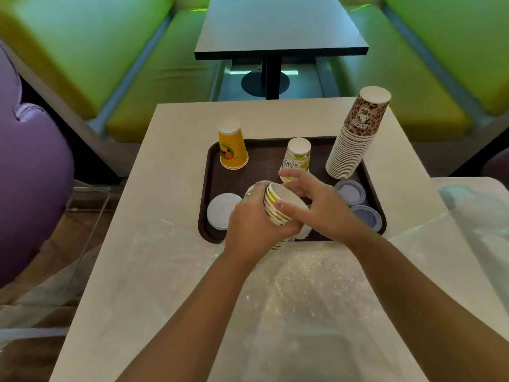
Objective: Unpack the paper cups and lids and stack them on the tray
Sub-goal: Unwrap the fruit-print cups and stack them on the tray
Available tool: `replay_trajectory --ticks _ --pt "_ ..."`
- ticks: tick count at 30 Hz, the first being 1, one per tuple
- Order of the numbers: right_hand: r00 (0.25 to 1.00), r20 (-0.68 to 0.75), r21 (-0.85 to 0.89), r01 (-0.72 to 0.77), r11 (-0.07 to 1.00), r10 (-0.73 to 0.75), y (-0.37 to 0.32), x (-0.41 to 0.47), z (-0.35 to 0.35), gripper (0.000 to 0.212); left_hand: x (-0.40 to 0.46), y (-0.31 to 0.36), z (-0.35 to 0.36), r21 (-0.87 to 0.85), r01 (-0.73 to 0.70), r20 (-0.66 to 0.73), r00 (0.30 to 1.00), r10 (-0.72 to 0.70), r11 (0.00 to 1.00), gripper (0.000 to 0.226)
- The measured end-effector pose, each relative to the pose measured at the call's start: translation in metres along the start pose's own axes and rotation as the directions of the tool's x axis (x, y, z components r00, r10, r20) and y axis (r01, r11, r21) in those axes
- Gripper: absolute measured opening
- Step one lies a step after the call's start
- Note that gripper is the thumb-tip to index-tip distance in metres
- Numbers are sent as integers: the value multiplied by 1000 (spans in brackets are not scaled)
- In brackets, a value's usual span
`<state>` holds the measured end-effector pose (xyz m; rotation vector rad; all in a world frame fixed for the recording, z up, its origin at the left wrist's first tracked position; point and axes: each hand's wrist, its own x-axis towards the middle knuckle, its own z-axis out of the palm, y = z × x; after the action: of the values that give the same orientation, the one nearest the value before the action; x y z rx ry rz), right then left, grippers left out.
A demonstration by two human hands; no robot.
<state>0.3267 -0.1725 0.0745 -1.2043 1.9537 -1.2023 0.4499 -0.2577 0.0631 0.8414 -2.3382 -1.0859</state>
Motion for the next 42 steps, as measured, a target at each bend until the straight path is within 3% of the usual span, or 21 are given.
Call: replay_trajectory --ticks 3,10,15,19,22,25,29,32,35,37,42 --pt "999 -7 -40 37 999 -37 -3 -4 -3 56 -3 4 0 -20 -11 -1 1000 11 1000 71" --pt "989 139 -181 75 981 -50 -2 0 -24 57 -7 15 5 16 22 -25 999 -22 1000 75" --pt "998 40 -23 54 998 -53 5 8 -35 39 -7 19 5 6 48 -53 997 -48 999 65" --pt "973 216 46 76 996 -84 4 11 -56 42 -11 16 1 31 67 -62 996 -65 997 66" --pt "931 348 -149 171 974 -110 -2 17 -68 60 -6 14 -1 39 68 -46 997 -66 997 69" --pt "920 373 -434 288 854 -121 -8 24 -71 73 -1 9 -1 34 75 -39 996 -74 997 71" --pt "945 254 -635 325 701 -208 -5 37 -63 78 8 3 -4 -2 115 -17 993 -115 993 70" --pt "946 156 -610 319 726 -285 9 51 -61 77 19 -2 -11 -38 144 -23 989 -145 989 71" --pt "934 -122 -485 240 841 -337 24 64 -56 73 25 -5 -17 -40 153 -13 988 -154 987 75" --pt "919 -306 -355 130 926 -247 32 74 -49 74 26 -7 -18 -32 158 1 987 -158 987 79" --pt "901 -434 -1 -26 1000 23 61 99 -30 71 31 -10 -15 -22 160 18 987 -160 987 78"
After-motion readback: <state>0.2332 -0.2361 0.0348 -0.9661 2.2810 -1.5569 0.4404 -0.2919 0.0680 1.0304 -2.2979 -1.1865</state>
